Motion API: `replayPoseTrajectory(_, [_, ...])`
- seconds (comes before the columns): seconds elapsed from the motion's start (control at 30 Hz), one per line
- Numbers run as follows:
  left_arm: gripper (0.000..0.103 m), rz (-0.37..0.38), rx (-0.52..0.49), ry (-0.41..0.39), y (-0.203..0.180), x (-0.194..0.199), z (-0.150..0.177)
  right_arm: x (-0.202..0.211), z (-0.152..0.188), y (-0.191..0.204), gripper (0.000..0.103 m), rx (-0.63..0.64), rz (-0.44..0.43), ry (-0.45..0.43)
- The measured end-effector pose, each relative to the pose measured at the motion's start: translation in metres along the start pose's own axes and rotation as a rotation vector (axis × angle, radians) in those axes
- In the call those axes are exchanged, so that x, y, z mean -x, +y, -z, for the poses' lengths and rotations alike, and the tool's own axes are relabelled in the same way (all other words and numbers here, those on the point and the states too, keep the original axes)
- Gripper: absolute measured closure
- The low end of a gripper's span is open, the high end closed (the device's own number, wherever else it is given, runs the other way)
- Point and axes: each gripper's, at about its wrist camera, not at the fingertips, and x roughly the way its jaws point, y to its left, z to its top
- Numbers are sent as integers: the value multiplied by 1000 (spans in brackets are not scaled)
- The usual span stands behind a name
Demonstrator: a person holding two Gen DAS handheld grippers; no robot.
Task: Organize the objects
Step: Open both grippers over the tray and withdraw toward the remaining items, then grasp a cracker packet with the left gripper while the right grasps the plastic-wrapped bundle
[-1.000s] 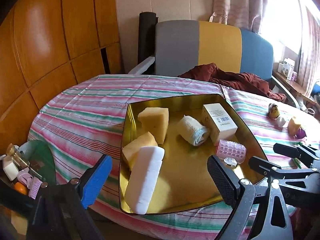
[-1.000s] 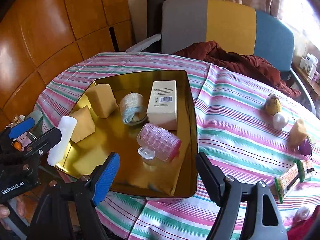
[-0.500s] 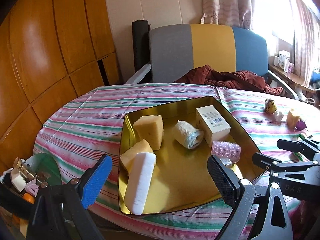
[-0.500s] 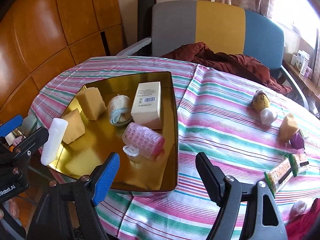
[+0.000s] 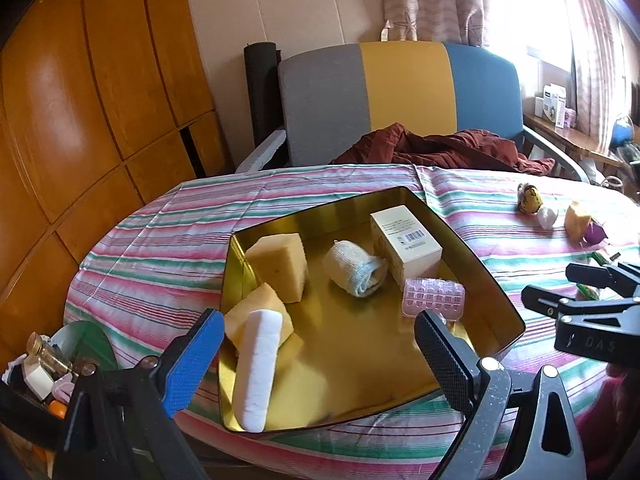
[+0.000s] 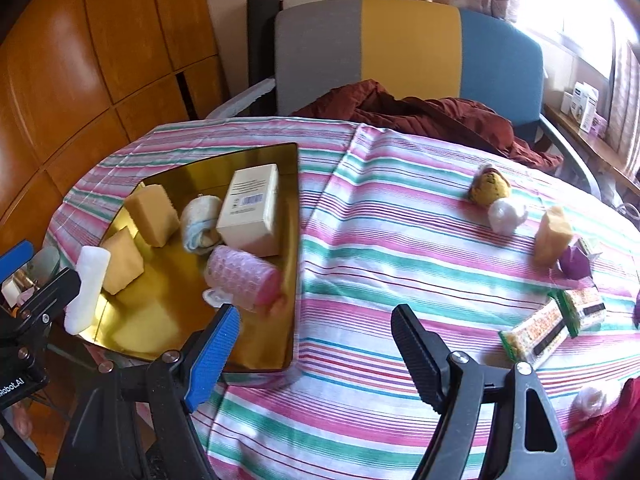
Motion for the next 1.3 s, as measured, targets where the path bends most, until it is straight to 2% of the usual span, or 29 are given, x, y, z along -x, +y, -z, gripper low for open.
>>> replayPoseTrajectory(0.23, [6, 73, -50, 0, -24, -6, -10, 2, 7, -49, 24, -58, 51, 60])
replayPoseTrajectory(0.5, [6, 221, -146, -2, -77, -11, -20, 33, 19, -145, 24, -157, 150, 144])
replayPoseTrajectory(0.6, [6, 268, -181, 8, -97, -13, -22, 50, 27, -188, 24, -181, 212, 183])
replayPoseTrajectory(0.73, [6, 324, -238, 21, -126, -16, -23, 64, 42, -236, 24, -195, 274, 262])
replayPoseTrajectory(0.83, [6, 362, -279, 29, -144, -18, -24, 66, 55, -261, 24, -179, 276, 345])
replayPoseTrajectory(0.97, [6, 426, -347, 38, -177, -20, -26, 58, 66, -273, 24, -129, 243, 444])
replayPoseTrajectory(1.1, [6, 500, -391, 58, -208, -25, -29, 46, 68, -274, 24, -112, 182, 485])
replayPoseTrajectory(1.23, [6, 557, -427, 69, -232, -31, -31, 24, 66, -273, 24, -95, 195, 532])
replayPoseTrajectory(1.3, [6, 585, -437, 80, -242, -36, -33, 18, 65, -275, 29, -100, 197, 560])
